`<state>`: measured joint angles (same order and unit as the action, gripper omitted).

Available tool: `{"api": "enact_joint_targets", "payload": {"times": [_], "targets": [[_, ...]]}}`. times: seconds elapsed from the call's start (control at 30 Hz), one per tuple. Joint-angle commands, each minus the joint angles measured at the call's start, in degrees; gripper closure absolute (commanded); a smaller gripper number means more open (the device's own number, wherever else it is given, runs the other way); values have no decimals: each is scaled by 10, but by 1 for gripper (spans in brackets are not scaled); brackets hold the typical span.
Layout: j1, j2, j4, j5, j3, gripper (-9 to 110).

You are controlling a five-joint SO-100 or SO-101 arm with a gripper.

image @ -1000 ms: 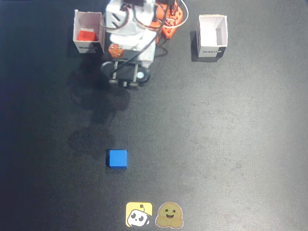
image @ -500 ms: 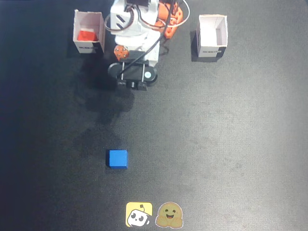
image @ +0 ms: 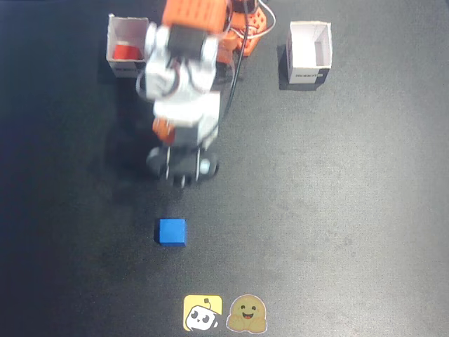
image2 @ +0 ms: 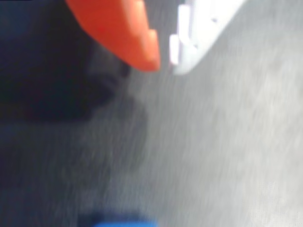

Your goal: Put the red cube in the right box and the blue cube in the left box.

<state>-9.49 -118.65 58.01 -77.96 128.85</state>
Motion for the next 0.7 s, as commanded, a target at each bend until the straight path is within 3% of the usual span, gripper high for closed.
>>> {"api": "enact_joint_targets", "payload": {"times": [0.0, 0.23, 0.67], "targets": [[-2, 44, -20, 4, -62, 101], [-3, 113, -92, 18, -82, 97], [4, 215, -104, 19, -164, 90]]}}
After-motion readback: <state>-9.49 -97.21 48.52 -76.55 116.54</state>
